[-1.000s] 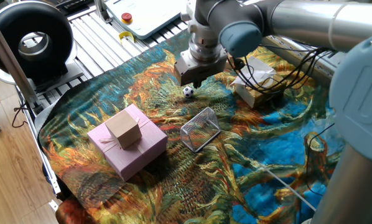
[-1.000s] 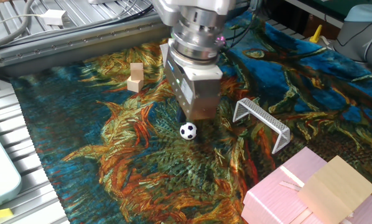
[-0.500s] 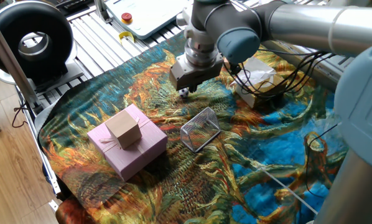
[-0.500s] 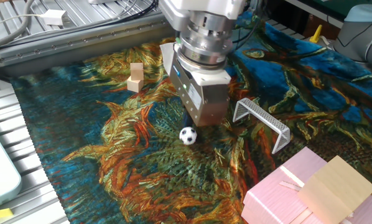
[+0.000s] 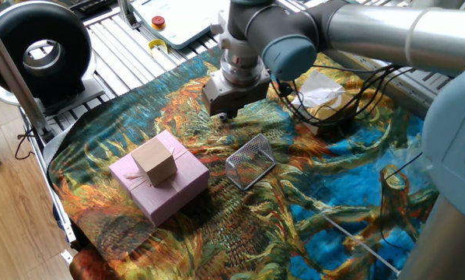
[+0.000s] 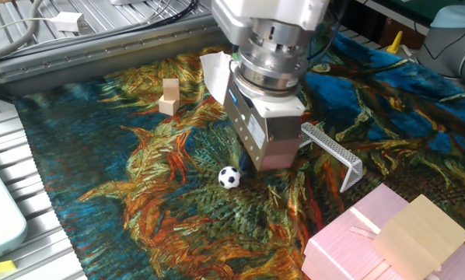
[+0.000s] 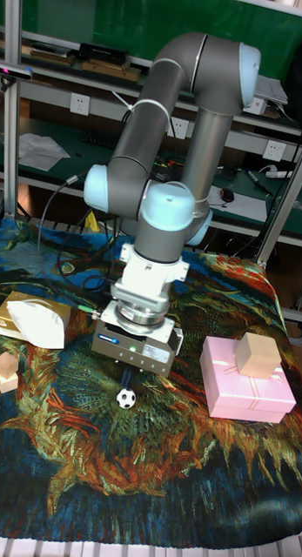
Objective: Push the soccer ball into the goal
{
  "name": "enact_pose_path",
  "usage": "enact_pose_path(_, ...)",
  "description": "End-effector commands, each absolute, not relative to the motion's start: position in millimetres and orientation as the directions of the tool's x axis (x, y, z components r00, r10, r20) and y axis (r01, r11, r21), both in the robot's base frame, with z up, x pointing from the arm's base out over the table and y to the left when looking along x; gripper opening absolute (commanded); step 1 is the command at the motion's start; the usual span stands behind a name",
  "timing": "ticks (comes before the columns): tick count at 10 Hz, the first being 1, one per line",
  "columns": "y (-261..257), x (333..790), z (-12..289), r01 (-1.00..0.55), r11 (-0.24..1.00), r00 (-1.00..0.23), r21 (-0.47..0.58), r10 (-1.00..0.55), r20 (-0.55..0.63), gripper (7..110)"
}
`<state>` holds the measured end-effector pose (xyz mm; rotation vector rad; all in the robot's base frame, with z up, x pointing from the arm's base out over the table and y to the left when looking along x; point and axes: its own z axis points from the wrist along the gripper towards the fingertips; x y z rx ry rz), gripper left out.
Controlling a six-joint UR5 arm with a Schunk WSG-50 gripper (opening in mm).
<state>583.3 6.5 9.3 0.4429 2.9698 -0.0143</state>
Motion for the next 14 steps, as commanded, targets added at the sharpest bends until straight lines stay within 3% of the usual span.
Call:
enact_pose_path(1,-0.2,594.1,7.5,0.291,0.957,-0.945,0.019,0.29,-0.153,7)
enact_pose_path(8,-51.0,593.5,21.2,0.212,0.977,-0.967,0.024,0.213,-0.14,7)
enact_pose_path(14,-86.8,632.9,11.0,0.137,0.99,-0.978,-0.027,0.131,-0.165,7)
